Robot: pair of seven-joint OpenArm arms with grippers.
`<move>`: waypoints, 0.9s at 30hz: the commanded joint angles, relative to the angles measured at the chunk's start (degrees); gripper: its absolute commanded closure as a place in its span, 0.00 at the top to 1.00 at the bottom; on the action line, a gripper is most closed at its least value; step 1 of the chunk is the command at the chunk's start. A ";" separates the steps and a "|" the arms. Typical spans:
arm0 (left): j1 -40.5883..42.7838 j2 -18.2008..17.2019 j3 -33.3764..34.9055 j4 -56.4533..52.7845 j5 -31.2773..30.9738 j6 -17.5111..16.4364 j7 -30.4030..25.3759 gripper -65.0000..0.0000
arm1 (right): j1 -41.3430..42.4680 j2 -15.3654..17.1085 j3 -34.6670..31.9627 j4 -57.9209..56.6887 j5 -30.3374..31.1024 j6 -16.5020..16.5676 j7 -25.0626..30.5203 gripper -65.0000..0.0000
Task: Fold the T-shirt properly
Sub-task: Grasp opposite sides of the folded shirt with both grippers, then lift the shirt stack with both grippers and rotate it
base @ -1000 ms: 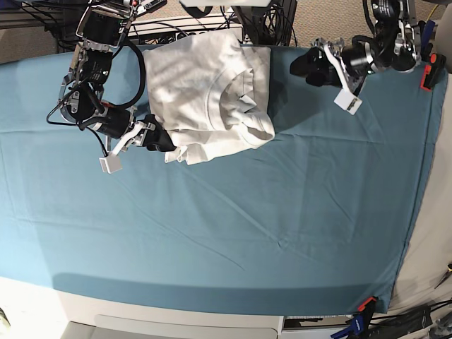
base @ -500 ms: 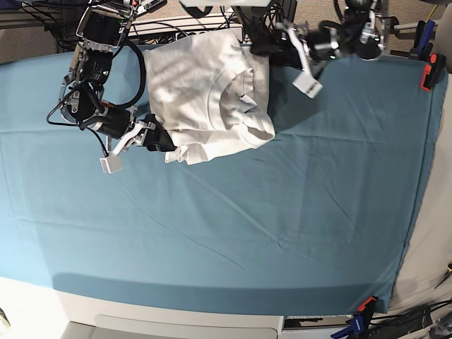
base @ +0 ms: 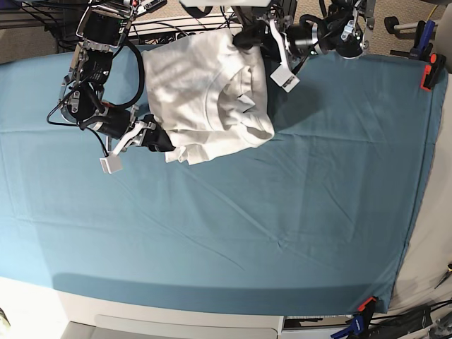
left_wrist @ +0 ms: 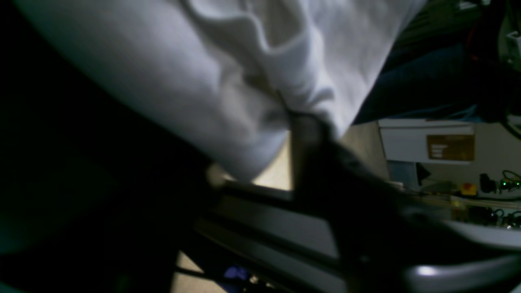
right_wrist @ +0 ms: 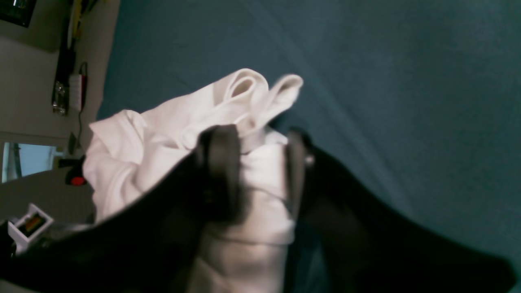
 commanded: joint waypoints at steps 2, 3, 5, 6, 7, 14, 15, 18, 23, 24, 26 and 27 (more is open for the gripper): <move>-0.48 -0.07 -0.07 1.03 -0.74 -0.35 -0.98 0.15 | 0.79 0.46 -0.11 0.76 1.07 0.92 0.55 0.18; -0.72 -0.07 -0.07 1.03 -0.68 -0.31 -0.96 0.08 | 0.79 0.46 -0.11 0.79 1.07 0.96 0.42 0.13; -1.14 -0.09 -0.07 1.05 -0.07 1.51 -0.94 0.00 | 0.79 0.48 -0.09 0.87 1.11 0.94 -0.33 0.08; -1.46 -0.22 -0.07 1.05 0.59 2.34 -0.87 0.00 | 0.76 0.48 -0.09 0.87 1.09 0.94 -0.74 0.06; -1.90 -0.31 -0.07 1.05 1.29 2.64 -0.61 0.00 | 0.74 0.46 -0.11 0.87 1.11 0.94 -1.03 0.05; -3.67 -1.36 -1.77 1.31 2.49 4.33 -0.35 0.00 | -0.68 0.46 -0.11 2.43 1.81 0.96 -2.36 0.02; -3.78 -1.36 -2.45 1.31 2.45 4.33 -0.35 0.00 | -1.29 0.46 -0.11 3.37 1.79 0.96 -2.38 0.02; -4.39 -1.44 -4.59 1.31 2.45 4.42 -0.35 0.00 | -4.07 0.46 -0.11 7.41 1.75 0.96 -2.49 0.02; -6.43 -1.53 -6.84 1.31 3.30 5.44 -0.35 0.00 | -10.67 0.46 -0.11 16.68 1.75 2.05 -2.60 0.02; -6.86 -1.51 -6.82 1.31 3.72 5.66 -0.44 0.00 | -12.02 0.46 -0.11 18.47 1.73 2.47 -2.60 0.02; -7.80 -1.46 -6.78 1.31 3.74 5.68 -0.59 0.00 | -14.75 0.46 -0.11 21.62 1.73 2.99 -2.58 0.02; -8.37 -1.46 -6.78 1.31 3.76 5.66 -0.61 0.00 | -16.04 0.46 -0.11 22.91 1.70 3.32 -2.60 0.02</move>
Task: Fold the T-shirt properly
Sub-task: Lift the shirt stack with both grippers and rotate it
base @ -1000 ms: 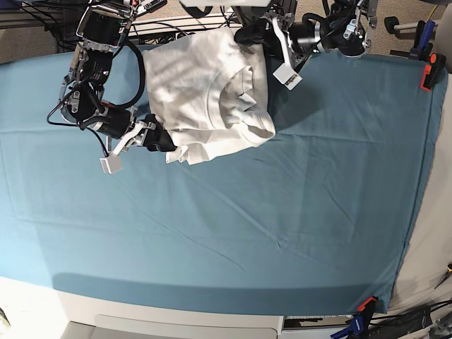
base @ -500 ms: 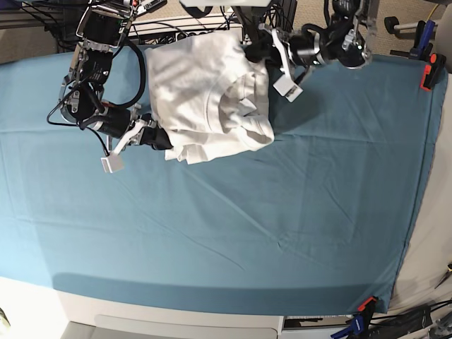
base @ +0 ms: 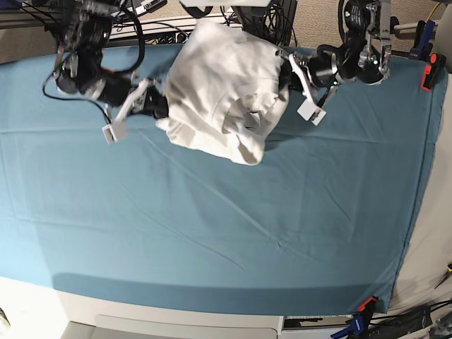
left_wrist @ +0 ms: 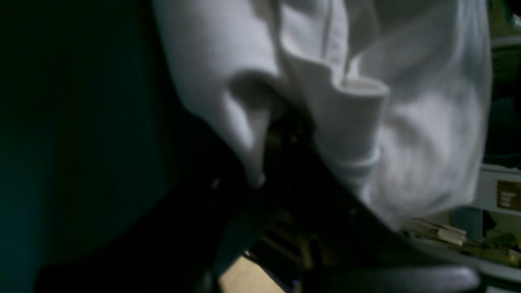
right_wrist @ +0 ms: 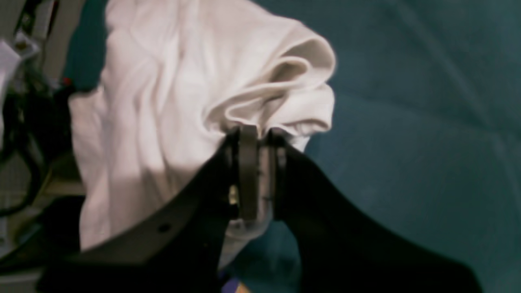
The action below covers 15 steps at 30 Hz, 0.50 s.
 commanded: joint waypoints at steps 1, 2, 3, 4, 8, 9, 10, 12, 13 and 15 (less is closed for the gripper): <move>-1.05 -0.15 -0.09 1.31 -1.18 0.02 -1.75 0.00 | -1.01 0.44 0.11 2.01 1.68 0.39 0.33 0.02; -1.66 -0.13 -0.09 1.31 -0.66 0.04 -2.08 0.00 | -2.19 0.44 0.11 2.84 1.68 0.39 0.35 0.02; -2.29 -0.13 -0.09 1.31 0.04 0.46 -2.40 0.00 | -3.21 0.42 0.11 3.37 1.68 0.37 0.42 0.02; -2.97 -0.13 -0.09 1.29 0.74 1.36 -2.73 0.00 | -4.20 0.44 0.11 3.65 1.68 0.37 0.46 0.02; -6.23 -0.13 -0.09 1.29 2.21 1.70 -3.48 0.00 | -6.91 0.26 0.11 3.63 1.73 0.39 0.70 0.02; -7.02 -0.13 -0.07 1.29 2.36 1.70 -3.63 0.00 | -7.28 0.11 0.11 3.63 1.73 0.37 0.70 0.02; -7.76 -0.13 0.00 1.29 2.84 1.73 -3.96 0.00 | -7.58 0.11 0.11 3.63 1.77 0.37 0.79 0.02; -9.38 -0.13 0.85 1.27 4.59 2.64 -4.59 0.00 | -8.04 0.11 0.11 3.63 1.77 0.37 0.76 0.02; -10.16 -0.15 1.64 1.22 5.51 3.10 -4.92 0.00 | -8.22 0.11 0.11 3.63 1.90 0.37 0.76 0.02; -11.61 -0.13 3.76 1.09 7.54 3.48 -5.60 0.00 | -8.70 0.07 0.11 3.63 2.60 0.37 0.72 0.02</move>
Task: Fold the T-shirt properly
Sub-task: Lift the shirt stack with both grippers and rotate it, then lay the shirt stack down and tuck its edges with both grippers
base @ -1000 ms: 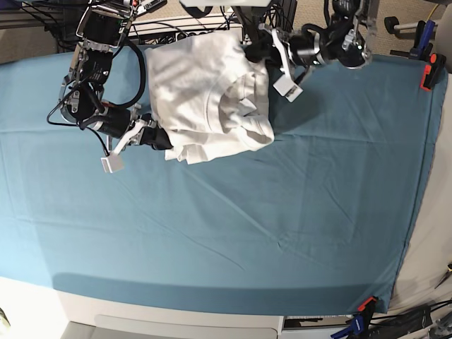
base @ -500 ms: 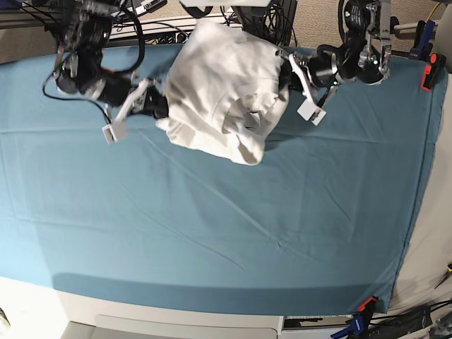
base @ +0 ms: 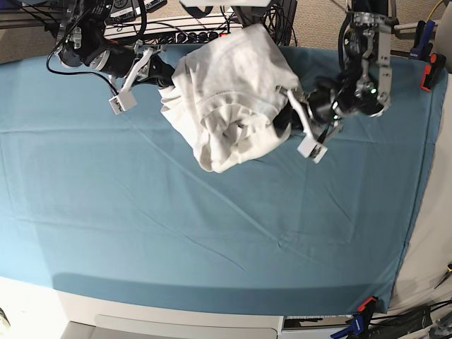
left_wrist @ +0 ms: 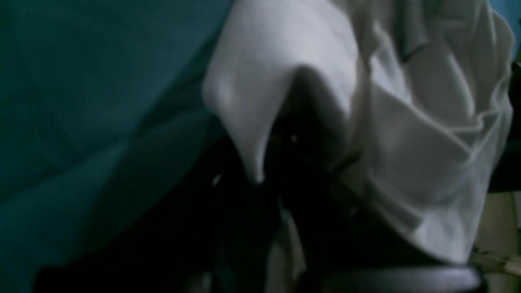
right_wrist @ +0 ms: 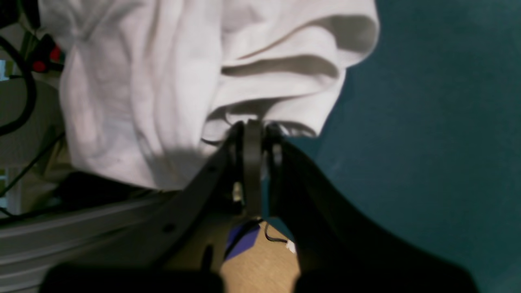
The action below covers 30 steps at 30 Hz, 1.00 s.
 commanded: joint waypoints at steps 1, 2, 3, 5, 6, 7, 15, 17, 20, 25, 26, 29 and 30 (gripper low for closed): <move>-1.49 -0.09 1.11 0.90 -0.35 0.00 -2.40 0.00 | -0.31 0.28 0.15 1.05 1.64 0.26 0.68 0.02; -2.27 -0.07 2.47 0.52 0.17 0.52 -2.51 0.00 | -0.52 0.13 0.11 1.05 1.62 0.26 0.66 0.02; -3.06 0.02 3.87 0.04 0.81 0.92 -2.54 0.00 | -0.76 -0.24 0.11 1.05 1.66 0.26 0.68 0.02; -4.68 0.09 6.47 -1.33 1.81 1.05 -3.21 0.00 | -1.29 -1.25 0.11 1.05 2.08 0.28 0.57 0.02; -5.46 0.11 7.67 -1.95 2.56 1.07 -3.61 0.00 | -1.73 -1.77 0.11 1.05 2.75 0.31 0.52 0.02; -6.29 0.22 8.68 -2.43 3.34 1.09 -3.78 0.00 | -2.19 -2.38 0.11 1.05 3.67 0.31 0.28 0.02; -11.72 0.24 12.41 -5.27 6.43 2.34 -5.07 0.00 | -4.72 -5.38 0.11 1.05 7.15 1.88 -0.83 0.02; -12.33 0.20 12.41 -5.90 6.45 2.36 -5.05 0.00 | -4.68 -5.35 0.11 1.05 7.08 1.88 -0.79 0.02; -12.37 0.20 12.41 -5.97 6.45 2.34 -5.05 0.00 | -4.68 -5.38 0.11 1.05 6.93 1.90 -0.59 0.02; -12.41 0.15 12.39 -5.97 6.86 1.79 -5.07 0.00 | -4.68 -5.35 0.11 1.05 3.96 2.48 -0.46 0.15; -12.44 0.15 12.39 -5.97 7.80 1.62 -5.09 0.01 | -4.68 -5.35 0.11 1.05 3.41 2.48 0.00 0.24; -13.09 -0.13 12.35 -5.95 10.12 0.37 -5.35 0.27 | -4.66 -5.33 0.17 1.05 2.19 2.48 2.93 0.35; -13.57 -0.31 12.35 -5.95 10.67 0.39 -5.46 0.35 | -4.66 -5.33 0.17 1.05 2.14 2.48 3.67 0.35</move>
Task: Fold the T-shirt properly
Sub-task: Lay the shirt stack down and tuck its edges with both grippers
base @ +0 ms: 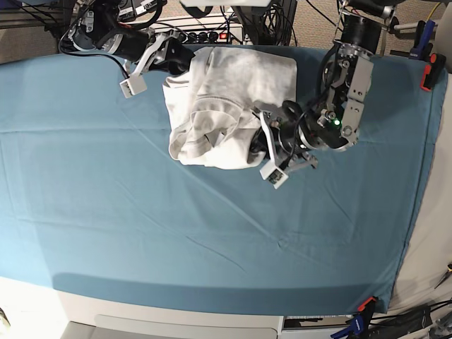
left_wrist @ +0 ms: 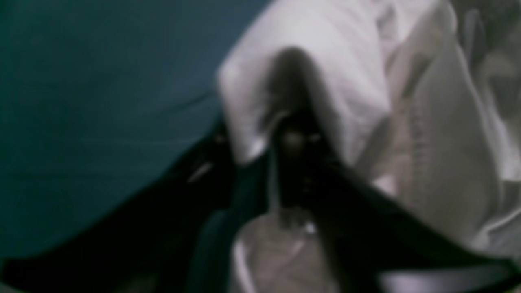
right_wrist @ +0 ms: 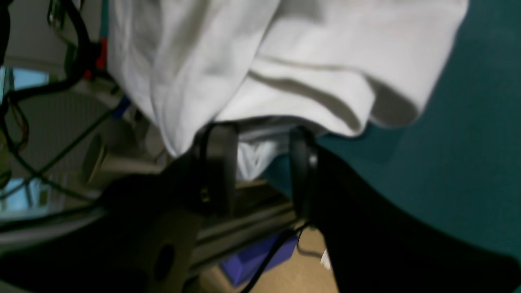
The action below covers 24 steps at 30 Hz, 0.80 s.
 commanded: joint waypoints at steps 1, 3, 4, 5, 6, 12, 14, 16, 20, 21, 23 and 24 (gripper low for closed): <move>-1.84 -0.35 -0.22 0.94 -0.33 -0.11 -1.64 0.40 | 0.07 0.22 0.13 1.05 1.42 0.30 1.55 0.35; -3.08 -0.92 -0.24 1.03 -0.02 0.02 -1.64 0.42 | 0.98 0.22 0.20 1.09 1.40 0.30 1.64 0.35; -3.67 -1.09 -0.52 1.09 0.52 0.00 -1.62 0.42 | 1.57 0.22 0.50 1.09 1.42 0.30 1.64 0.35; -4.31 -1.07 -1.03 1.11 0.92 0.00 -1.60 0.42 | 2.21 0.20 1.05 1.09 1.42 0.30 1.66 0.35; -4.87 -1.18 -1.81 1.11 0.87 0.00 -1.60 0.42 | 2.95 0.17 1.81 1.14 1.44 0.30 1.64 0.35; -6.19 -3.52 -8.90 2.54 -1.29 0.02 -0.79 0.42 | 7.34 0.20 9.84 4.63 1.44 0.30 2.45 0.35; -6.14 -4.92 -11.96 3.32 -4.57 -0.24 1.05 0.41 | 8.31 0.20 12.87 6.49 1.44 0.30 3.17 0.35; -5.75 -6.19 -15.32 3.74 -8.79 -1.77 2.84 0.34 | 8.59 0.24 15.34 8.48 1.57 0.30 3.72 0.35; -2.49 -7.74 -21.94 4.26 -20.63 -5.53 5.51 0.03 | 7.93 0.31 16.96 12.68 5.38 0.30 2.43 0.32; -1.16 -7.69 -23.34 4.59 -23.87 -6.82 6.36 0.00 | 7.54 0.26 16.57 13.66 7.56 0.30 1.46 0.27; 1.90 -7.67 -24.98 5.38 -29.22 -8.92 7.23 0.00 | 6.73 -0.31 14.93 15.56 11.32 0.30 -0.57 0.17; 3.50 -7.65 -25.29 5.92 -31.19 -9.42 7.76 0.00 | 6.25 -0.87 13.62 16.48 12.37 0.30 -1.09 0.12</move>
